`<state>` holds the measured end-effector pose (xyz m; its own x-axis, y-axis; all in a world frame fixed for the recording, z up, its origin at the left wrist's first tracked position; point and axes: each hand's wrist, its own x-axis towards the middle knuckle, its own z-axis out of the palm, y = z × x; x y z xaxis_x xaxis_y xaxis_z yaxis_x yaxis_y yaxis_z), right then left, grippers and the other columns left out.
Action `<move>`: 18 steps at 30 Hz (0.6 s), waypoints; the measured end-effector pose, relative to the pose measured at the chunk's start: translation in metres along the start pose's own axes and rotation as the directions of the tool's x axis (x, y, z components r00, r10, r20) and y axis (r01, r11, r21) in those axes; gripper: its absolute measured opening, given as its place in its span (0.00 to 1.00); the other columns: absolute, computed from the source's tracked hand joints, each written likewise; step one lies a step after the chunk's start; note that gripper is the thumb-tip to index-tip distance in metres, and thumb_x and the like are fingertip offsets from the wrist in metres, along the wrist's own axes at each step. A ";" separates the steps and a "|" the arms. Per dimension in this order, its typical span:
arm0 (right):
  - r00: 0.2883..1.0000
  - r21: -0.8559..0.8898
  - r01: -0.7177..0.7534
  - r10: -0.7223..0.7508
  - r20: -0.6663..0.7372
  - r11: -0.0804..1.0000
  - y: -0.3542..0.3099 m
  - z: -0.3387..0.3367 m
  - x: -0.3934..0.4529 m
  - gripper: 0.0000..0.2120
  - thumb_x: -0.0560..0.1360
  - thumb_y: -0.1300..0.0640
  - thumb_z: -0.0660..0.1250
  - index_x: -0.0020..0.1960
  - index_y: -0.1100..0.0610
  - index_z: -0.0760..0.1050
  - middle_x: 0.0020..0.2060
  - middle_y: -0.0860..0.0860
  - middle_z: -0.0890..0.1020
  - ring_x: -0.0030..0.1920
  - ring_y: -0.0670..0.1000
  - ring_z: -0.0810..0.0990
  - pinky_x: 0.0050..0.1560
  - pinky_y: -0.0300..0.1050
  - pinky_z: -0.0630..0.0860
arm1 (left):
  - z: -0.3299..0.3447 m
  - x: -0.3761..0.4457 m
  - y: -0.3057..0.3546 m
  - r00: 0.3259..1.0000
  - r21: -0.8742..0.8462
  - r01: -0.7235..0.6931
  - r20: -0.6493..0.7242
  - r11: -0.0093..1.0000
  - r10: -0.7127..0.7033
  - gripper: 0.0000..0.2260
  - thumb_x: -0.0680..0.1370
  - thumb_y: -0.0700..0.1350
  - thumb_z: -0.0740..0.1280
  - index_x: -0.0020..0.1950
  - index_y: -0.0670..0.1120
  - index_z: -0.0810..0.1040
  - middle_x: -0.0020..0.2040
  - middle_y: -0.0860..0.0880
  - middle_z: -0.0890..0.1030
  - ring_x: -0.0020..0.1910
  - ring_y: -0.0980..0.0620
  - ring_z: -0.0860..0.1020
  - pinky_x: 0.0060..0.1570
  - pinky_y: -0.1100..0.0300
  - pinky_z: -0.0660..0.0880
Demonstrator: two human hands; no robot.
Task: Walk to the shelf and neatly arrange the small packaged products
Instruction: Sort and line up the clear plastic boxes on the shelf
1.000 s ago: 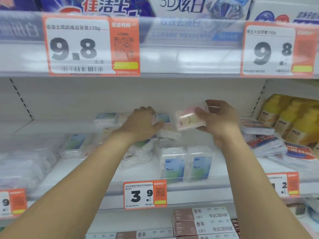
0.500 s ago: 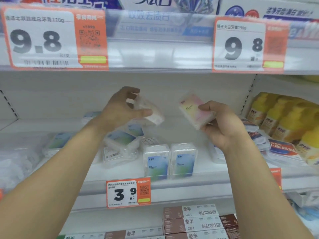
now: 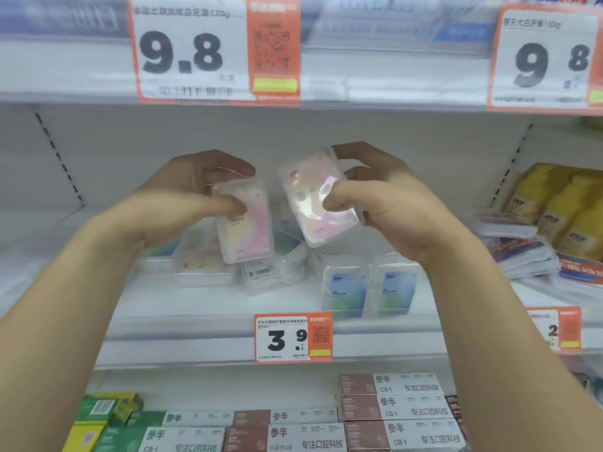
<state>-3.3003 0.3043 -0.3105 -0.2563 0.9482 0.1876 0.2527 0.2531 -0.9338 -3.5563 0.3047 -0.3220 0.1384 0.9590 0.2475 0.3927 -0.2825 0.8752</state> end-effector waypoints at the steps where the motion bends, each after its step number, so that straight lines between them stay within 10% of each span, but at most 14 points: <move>1: 0.999 -0.066 0.026 -0.025 0.020 0.997 -0.003 0.004 0.000 0.25 0.58 0.55 0.71 0.56 0.46 0.79 0.41 0.50 0.83 0.37 0.46 0.81 0.35 0.36 0.73 | -0.004 -0.004 -0.001 1.000 0.023 0.000 0.026 1.000 0.000 0.22 0.62 0.40 0.74 0.55 0.51 0.81 0.56 0.50 0.83 0.57 0.50 0.81 0.61 0.52 0.76; 4: 0.998 -0.160 0.049 -0.044 0.036 0.986 -0.003 0.013 0.002 0.19 0.59 0.55 0.71 0.50 0.52 0.80 0.44 0.52 0.84 0.43 0.51 0.84 0.41 0.46 0.82 | -0.015 -0.013 -0.003 0.994 0.173 0.000 0.104 0.985 -0.018 0.23 0.60 0.48 0.76 0.54 0.57 0.83 0.55 0.54 0.83 0.58 0.53 0.80 0.63 0.49 0.74; 10: 0.983 -0.371 0.016 0.054 0.178 0.929 0.000 0.027 0.006 0.15 0.62 0.57 0.79 0.46 0.53 0.79 0.45 0.53 0.86 0.48 0.57 0.83 0.54 0.54 0.79 | -0.012 -0.014 -0.017 0.968 0.326 -0.045 0.249 0.944 -0.040 0.18 0.68 0.39 0.77 0.52 0.58 0.81 0.52 0.60 0.83 0.51 0.63 0.80 0.41 0.72 0.74; 18: 0.925 -0.615 -0.035 0.258 0.278 0.788 0.011 0.031 0.009 0.19 0.61 0.55 0.83 0.48 0.52 0.80 0.42 0.48 0.87 0.46 0.52 0.85 0.56 0.54 0.80 | 0.010 -0.012 -0.030 0.916 0.350 -0.037 0.386 0.936 -0.108 0.21 0.64 0.44 0.76 0.55 0.54 0.79 0.54 0.59 0.82 0.56 0.62 0.79 0.64 0.57 0.73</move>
<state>-3.3287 0.3098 -0.3289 -0.4311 0.8894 -0.1522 0.7820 0.2841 -0.5547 -3.5609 0.3014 -0.3552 0.4355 0.8997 -0.0283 0.6808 -0.3087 0.6642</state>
